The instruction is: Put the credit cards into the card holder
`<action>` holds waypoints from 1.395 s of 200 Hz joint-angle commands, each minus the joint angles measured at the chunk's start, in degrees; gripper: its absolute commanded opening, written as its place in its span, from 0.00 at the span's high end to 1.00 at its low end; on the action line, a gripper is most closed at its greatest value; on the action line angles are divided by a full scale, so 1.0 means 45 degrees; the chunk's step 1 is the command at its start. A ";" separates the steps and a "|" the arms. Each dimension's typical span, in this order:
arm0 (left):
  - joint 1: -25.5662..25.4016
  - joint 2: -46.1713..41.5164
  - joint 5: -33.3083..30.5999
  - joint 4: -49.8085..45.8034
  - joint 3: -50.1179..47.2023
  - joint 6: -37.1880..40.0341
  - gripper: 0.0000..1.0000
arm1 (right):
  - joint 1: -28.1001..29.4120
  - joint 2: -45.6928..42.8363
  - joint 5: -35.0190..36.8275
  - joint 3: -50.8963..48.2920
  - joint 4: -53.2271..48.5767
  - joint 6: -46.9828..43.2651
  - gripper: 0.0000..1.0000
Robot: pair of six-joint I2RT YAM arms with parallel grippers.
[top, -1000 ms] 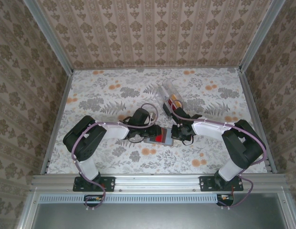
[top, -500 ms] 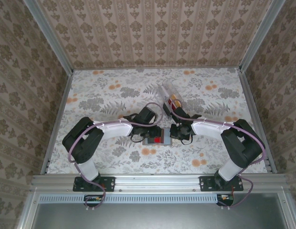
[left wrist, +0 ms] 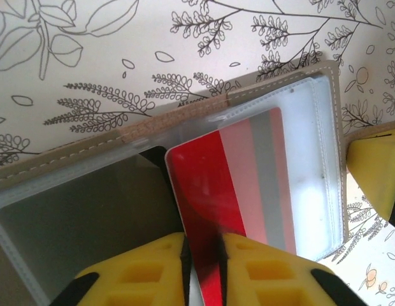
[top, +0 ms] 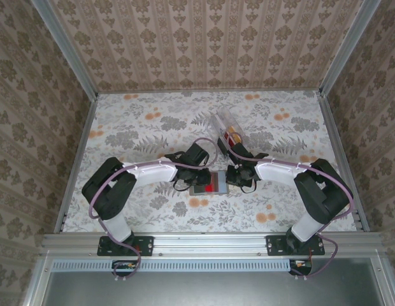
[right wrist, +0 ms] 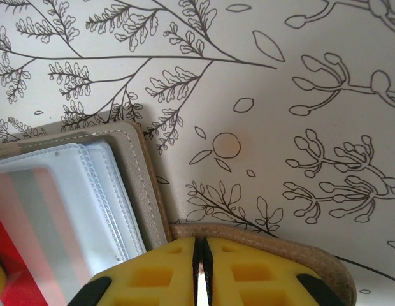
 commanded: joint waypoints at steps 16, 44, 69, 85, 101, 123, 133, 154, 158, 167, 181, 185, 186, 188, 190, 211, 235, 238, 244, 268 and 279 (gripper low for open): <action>-0.0201 0.0048 0.0086 -0.0261 0.0504 0.0050 0.83 | 0.0064 0.0509 -0.0296 -0.0366 0.0061 0.0257 0.85; -0.0186 0.0321 0.0673 0.0691 0.0290 -0.0634 0.85 | 0.0065 0.0472 -0.0578 -0.0492 0.0303 0.0344 0.85; -0.0184 0.0505 0.1022 0.1233 0.0233 -0.1123 0.84 | 0.0068 0.0433 -0.0759 -0.0634 0.0494 0.0436 0.86; -0.0178 0.0512 0.1007 0.1380 0.0198 -0.1481 0.84 | 0.0063 0.0430 -0.0929 -0.0721 0.0667 0.0540 0.86; -0.0151 0.0522 0.1043 0.1607 0.0112 -0.1795 0.82 | 0.0072 0.0383 -0.1142 -0.0805 0.0861 0.0674 0.86; -0.0151 0.0504 0.1313 0.2113 -0.0040 -0.2087 0.80 | 0.0080 0.0262 -0.1272 -0.0944 0.1037 0.0824 0.86; -0.0158 0.0523 0.1353 0.2209 -0.0062 -0.2132 0.78 | 0.0073 0.0230 -0.1254 -0.0948 0.1027 0.0831 0.86; -0.0146 0.0599 0.1504 0.2260 -0.0038 -0.2086 0.76 | 0.0081 0.0196 -0.1278 -0.0990 0.1018 0.0836 0.86; -0.0155 0.0611 0.1570 0.2270 -0.0030 -0.2074 0.75 | 0.0074 0.0207 -0.1278 -0.1002 0.1034 0.0842 0.86; -0.0159 0.0658 0.1664 0.2272 -0.0009 -0.2030 0.74 | 0.0078 0.0190 -0.1292 -0.1016 0.1045 0.0862 0.86; -0.0161 0.0671 0.1712 0.2215 0.0033 -0.1952 0.73 | 0.0064 0.0151 -0.1293 -0.1045 0.1108 0.0885 0.86; -0.0148 0.0646 0.1683 0.2188 0.0010 -0.1932 0.72 | 0.0080 0.0151 -0.1294 -0.1045 0.1103 0.0914 0.86; -0.0156 0.0634 0.1667 0.2180 0.0012 -0.1931 0.72 | 0.0071 0.0141 -0.1293 -0.1045 0.1113 0.0918 0.86; -0.0152 0.0615 0.1655 0.2160 -0.0002 -0.1920 0.72 | 0.0074 0.0134 -0.1293 -0.1045 0.1105 0.0921 0.86; -0.0160 0.0600 0.1628 0.2131 -0.0020 -0.1903 0.71 | 0.0065 0.0142 -0.1293 -0.1045 0.1118 0.0922 0.86; -0.0179 0.0157 0.0932 0.1587 -0.0084 -0.1749 0.66 | 0.0062 -0.0015 -0.1014 -0.0996 0.0925 0.0960 0.85; -0.0153 -0.0573 0.0097 0.1037 -0.0209 -0.1545 0.57 | -0.0069 -0.0325 -0.0621 -0.0818 0.0544 0.0728 0.81; -0.0145 -0.0649 0.0024 0.0981 -0.0232 -0.1483 0.55 | -0.0116 -0.0350 -0.0579 -0.0772 0.0464 0.0698 0.81; -0.0150 -0.0783 -0.0114 0.0857 -0.0244 -0.1444 0.52 | -0.0179 -0.0382 -0.0534 -0.0681 0.0322 0.0604 0.81; -0.0086 -0.0989 -0.0349 0.0524 -0.0249 -0.1227 0.48 | -0.0349 -0.0567 -0.0589 -0.0281 -0.0086 0.0187 0.78; -0.0066 -0.1057 -0.0344 0.0498 -0.0260 -0.1185 0.48 | -0.0368 -0.0770 -0.0597 -0.0106 -0.0290 0.0023 0.76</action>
